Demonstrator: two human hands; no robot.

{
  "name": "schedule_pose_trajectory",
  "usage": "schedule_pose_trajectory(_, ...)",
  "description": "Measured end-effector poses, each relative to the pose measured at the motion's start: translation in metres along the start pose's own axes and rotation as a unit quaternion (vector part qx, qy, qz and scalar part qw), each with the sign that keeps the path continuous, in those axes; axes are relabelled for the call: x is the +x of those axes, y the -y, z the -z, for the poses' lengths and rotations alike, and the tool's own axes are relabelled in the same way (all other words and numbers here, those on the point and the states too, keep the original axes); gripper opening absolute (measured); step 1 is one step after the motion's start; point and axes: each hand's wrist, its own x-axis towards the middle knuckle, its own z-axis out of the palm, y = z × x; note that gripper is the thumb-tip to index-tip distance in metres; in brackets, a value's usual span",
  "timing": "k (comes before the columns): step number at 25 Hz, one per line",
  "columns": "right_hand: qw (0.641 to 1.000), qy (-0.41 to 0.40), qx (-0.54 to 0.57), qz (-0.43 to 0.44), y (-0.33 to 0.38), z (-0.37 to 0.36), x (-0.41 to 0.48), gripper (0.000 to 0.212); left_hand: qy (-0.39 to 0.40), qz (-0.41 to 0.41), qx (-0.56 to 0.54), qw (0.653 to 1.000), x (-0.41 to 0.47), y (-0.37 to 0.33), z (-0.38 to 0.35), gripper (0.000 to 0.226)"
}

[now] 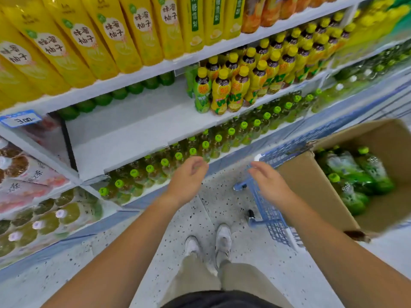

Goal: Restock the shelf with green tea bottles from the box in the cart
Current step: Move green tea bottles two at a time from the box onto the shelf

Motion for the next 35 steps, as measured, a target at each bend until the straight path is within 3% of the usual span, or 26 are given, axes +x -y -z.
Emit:
schedule_pose_trajectory(9,0.979,-0.166,0.094,-0.066,-0.081,0.079,-0.069,0.038,0.134,-0.039,0.053,0.989,-0.025,-0.036,-0.109,0.045)
schedule_pose_trajectory(16,0.972,-0.187,0.123,-0.07,-0.155,0.202,-0.06,0.04,0.187,-0.076,0.108,0.973,-0.024,-0.098,-0.238,0.047)
schedule_pose_trajectory(26,0.987,-0.096,0.075,-0.102,-0.238,0.364,-0.011,0.039,0.166,0.045,0.07,0.983,0.004,-0.145,-0.421,0.053)
schedule_pose_trajectory(30,0.99,-0.07,0.03,-0.117,-0.258,0.382,0.022,0.04,0.153,0.144,0.058,0.976,0.025,-0.138,-0.458,0.062)
schedule_pose_trajectory(35,0.991,-0.03,-0.033,-0.124,-0.265,0.366,0.077,0.046,0.082,0.247,0.037,0.965,0.059,-0.107,-0.484,0.064)
